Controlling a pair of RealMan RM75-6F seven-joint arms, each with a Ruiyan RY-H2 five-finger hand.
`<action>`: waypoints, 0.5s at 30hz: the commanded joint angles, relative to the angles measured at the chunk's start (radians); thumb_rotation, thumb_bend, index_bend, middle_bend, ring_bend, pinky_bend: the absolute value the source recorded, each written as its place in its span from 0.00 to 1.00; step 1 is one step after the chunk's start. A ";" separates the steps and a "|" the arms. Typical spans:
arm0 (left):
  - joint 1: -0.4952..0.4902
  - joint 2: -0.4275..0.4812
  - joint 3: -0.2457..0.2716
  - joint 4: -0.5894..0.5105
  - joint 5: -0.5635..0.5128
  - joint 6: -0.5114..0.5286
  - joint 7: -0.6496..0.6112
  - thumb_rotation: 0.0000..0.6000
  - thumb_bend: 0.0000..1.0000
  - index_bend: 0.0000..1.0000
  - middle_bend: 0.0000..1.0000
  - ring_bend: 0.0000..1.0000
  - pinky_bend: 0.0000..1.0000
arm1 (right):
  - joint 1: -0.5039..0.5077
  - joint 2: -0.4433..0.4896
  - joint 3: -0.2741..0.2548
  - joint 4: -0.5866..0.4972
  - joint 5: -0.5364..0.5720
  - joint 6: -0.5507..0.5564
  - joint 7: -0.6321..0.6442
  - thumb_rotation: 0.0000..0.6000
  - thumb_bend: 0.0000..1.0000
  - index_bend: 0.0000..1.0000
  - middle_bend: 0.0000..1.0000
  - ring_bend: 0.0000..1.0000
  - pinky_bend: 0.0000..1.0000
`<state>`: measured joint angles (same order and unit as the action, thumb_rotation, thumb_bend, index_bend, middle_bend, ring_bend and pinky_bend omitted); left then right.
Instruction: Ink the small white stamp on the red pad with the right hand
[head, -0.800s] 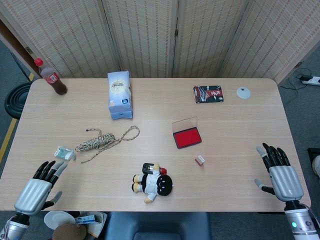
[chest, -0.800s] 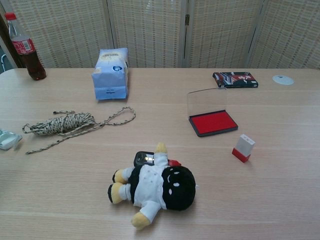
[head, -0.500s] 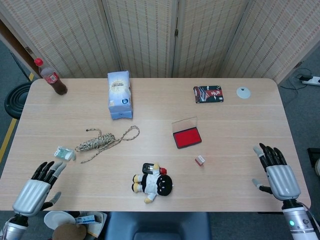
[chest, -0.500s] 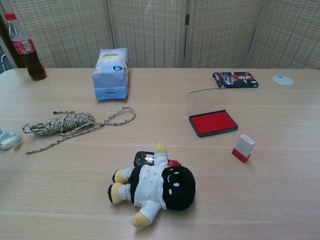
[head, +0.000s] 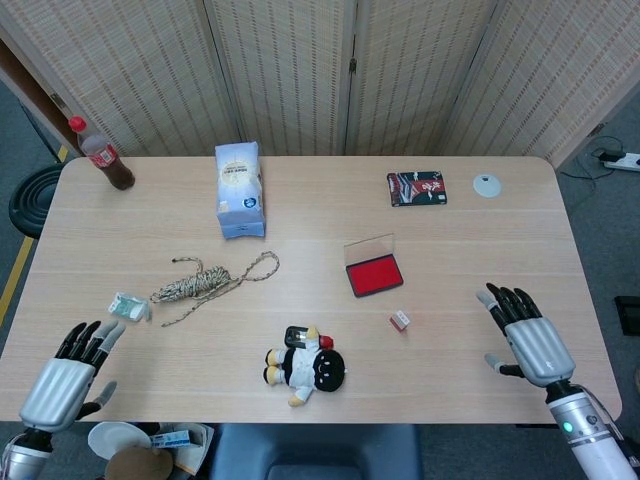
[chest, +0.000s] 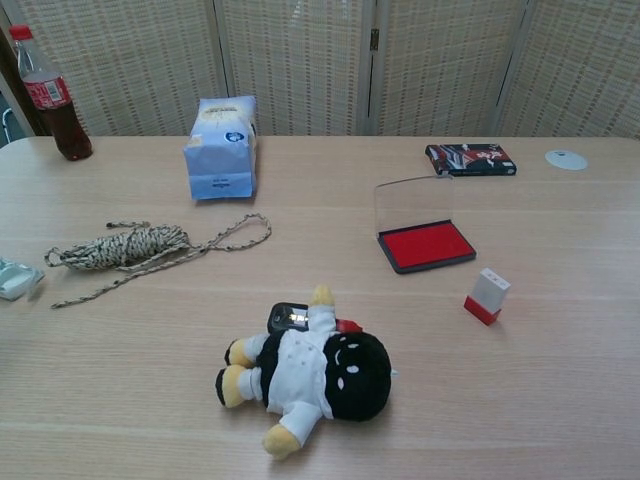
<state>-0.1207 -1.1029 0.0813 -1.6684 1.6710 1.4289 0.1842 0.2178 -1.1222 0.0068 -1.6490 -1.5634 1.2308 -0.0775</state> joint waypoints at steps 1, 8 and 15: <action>0.001 -0.006 -0.006 -0.002 -0.017 -0.006 0.014 1.00 0.34 0.00 0.00 0.00 0.06 | 0.067 0.021 -0.018 0.045 -0.068 -0.076 0.081 1.00 0.21 0.05 0.00 0.00 0.00; 0.001 -0.023 -0.023 0.001 -0.054 -0.017 0.053 1.00 0.34 0.00 0.00 0.00 0.06 | 0.165 0.033 -0.053 0.083 -0.159 -0.174 0.177 1.00 0.21 0.05 0.00 0.00 0.00; 0.002 -0.040 -0.032 -0.001 -0.081 -0.024 0.096 1.00 0.34 0.00 0.00 0.00 0.06 | 0.261 -0.010 -0.068 0.179 -0.189 -0.268 0.283 1.00 0.21 0.05 0.00 0.00 0.00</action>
<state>-0.1195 -1.1402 0.0508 -1.6695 1.5930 1.4052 0.2769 0.4603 -1.1188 -0.0550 -1.4917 -1.7458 0.9840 0.1844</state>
